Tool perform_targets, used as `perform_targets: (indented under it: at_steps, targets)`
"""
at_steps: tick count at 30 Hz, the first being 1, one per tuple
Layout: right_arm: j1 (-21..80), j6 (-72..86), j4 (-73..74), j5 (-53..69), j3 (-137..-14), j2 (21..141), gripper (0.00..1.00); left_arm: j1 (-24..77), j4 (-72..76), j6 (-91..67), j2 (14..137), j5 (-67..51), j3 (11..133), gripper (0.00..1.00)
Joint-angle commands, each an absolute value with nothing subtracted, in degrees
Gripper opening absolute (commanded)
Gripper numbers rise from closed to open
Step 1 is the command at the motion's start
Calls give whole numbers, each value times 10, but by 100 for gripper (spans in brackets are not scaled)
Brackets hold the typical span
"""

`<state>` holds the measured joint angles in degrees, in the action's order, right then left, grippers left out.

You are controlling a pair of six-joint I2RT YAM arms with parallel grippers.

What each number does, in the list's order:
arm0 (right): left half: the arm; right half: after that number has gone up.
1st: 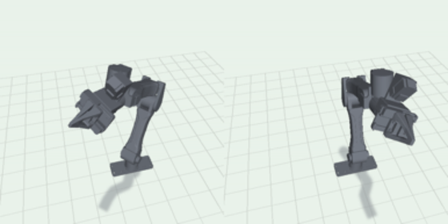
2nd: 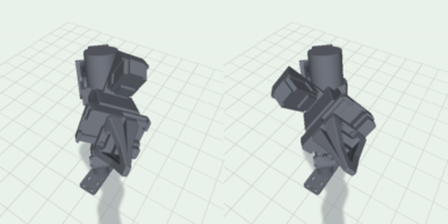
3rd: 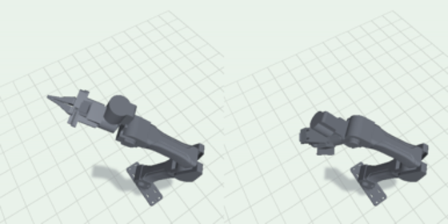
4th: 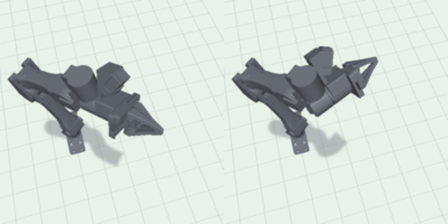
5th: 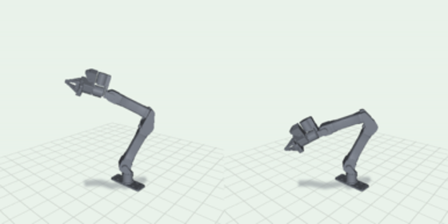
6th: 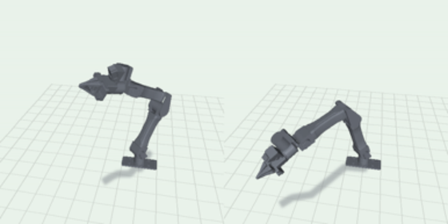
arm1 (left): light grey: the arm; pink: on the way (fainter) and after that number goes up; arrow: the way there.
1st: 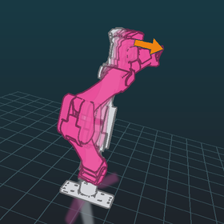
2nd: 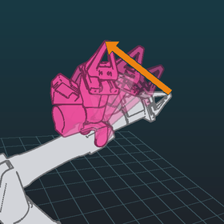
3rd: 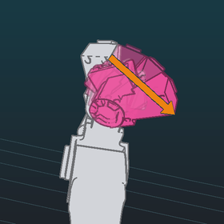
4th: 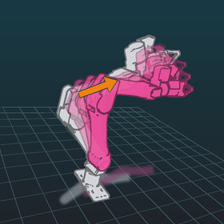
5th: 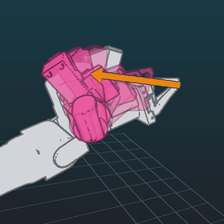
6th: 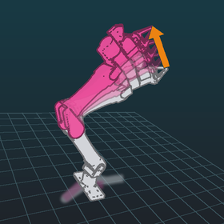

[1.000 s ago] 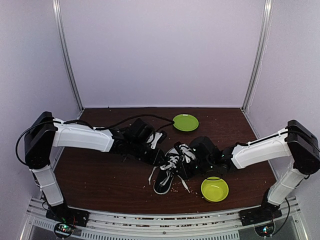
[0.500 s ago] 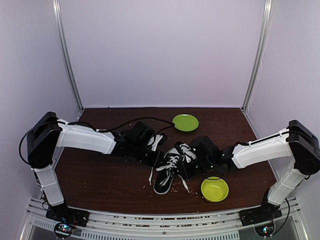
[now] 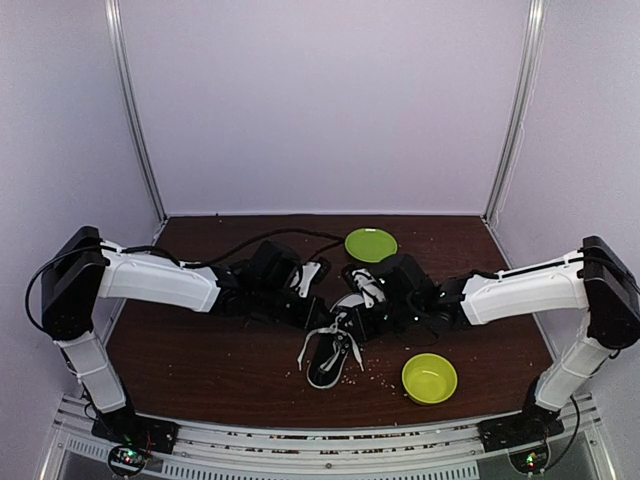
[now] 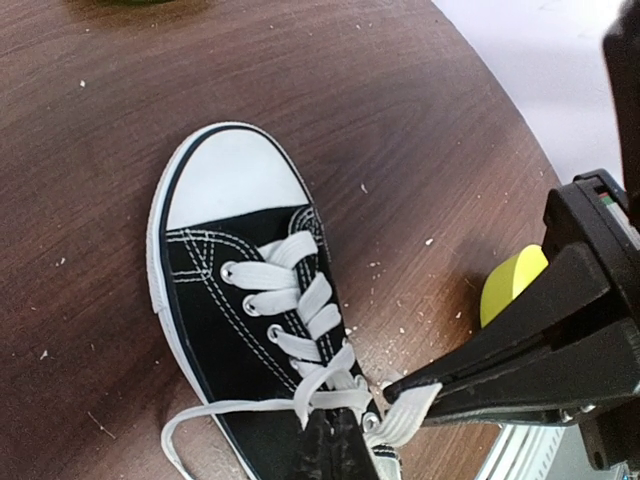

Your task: Tie the shoes

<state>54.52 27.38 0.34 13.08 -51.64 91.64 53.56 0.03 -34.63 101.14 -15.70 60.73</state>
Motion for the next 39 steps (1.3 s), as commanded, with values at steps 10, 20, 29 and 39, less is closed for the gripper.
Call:
perform_targets:
  at_steps: [10,20,29,39]
  targets:
    - [554,283,12,136,-503,919,0,533,15,-367,1034,-163,610,12]
    - [558,298,-7,136,-479,913,0,533,35,-373,1049,-190,611,20]
    - [560,297,-5,136,-478,909,0,533,30,-379,1071,-191,620,20]
    - [563,307,12,130,-468,888,0,533,118,-372,1034,-163,573,0]
